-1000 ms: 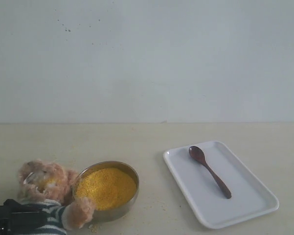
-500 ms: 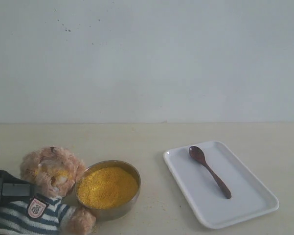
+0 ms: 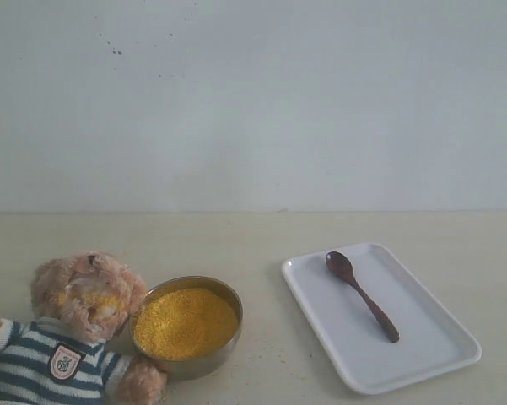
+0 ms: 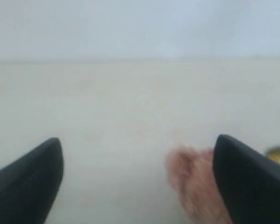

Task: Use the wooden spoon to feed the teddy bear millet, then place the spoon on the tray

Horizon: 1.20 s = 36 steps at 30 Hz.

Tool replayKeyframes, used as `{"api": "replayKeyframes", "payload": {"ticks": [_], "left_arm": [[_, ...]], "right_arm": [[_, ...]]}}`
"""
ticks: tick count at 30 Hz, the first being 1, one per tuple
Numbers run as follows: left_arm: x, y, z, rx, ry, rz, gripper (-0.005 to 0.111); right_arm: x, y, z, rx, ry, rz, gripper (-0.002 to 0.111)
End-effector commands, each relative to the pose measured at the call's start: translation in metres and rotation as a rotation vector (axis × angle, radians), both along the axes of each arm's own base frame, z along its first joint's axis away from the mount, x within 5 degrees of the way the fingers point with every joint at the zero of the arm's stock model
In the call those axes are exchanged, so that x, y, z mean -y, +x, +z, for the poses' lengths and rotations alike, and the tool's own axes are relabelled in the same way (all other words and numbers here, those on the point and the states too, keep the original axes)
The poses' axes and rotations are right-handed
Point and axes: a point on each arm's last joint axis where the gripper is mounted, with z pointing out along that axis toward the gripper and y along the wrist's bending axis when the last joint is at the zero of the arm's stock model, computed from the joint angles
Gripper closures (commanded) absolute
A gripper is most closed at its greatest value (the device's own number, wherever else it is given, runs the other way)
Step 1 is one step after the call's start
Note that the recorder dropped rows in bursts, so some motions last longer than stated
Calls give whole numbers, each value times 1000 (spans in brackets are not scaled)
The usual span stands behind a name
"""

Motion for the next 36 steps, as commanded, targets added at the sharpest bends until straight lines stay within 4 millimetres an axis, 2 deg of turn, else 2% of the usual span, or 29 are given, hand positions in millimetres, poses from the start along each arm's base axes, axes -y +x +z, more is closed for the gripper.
{"api": "replayKeyframes", "payload": {"ticks": [1,3,4,8,10,11,13,16,25,28,30,34,36], "left_arm": [[-3,-21,39,159,11,121,69],[2,-32,46,185,38,88,99],[4,-38,47,192,54,75,102],[6,-55,57,261,78,116,103],[6,-69,68,330,84,157,103],[7,-77,75,369,47,190,103],[7,-94,86,454,-151,299,103],[13,-121,102,560,-338,330,103],[37,-191,122,778,-255,211,103],[46,-207,119,783,-143,107,103],[45,-208,111,778,-45,82,103],[40,-205,79,631,-53,120,103],[36,-206,65,567,25,146,103]], "right_arm": [[0,0,1,4,8,-9,109],[0,0,1,4,8,-9,109],[0,0,1,4,6,-9,109],[1,0,1,4,4,-9,109],[1,0,1,4,4,-9,109],[1,0,1,4,4,-9,109],[1,0,1,4,4,-9,109],[1,0,1,4,4,-9,109],[1,0,1,4,4,-9,109],[1,0,1,4,4,-9,109],[1,0,1,4,4,-9,109],[1,0,1,4,4,-9,109],[1,0,1,4,4,-9,109]]}}
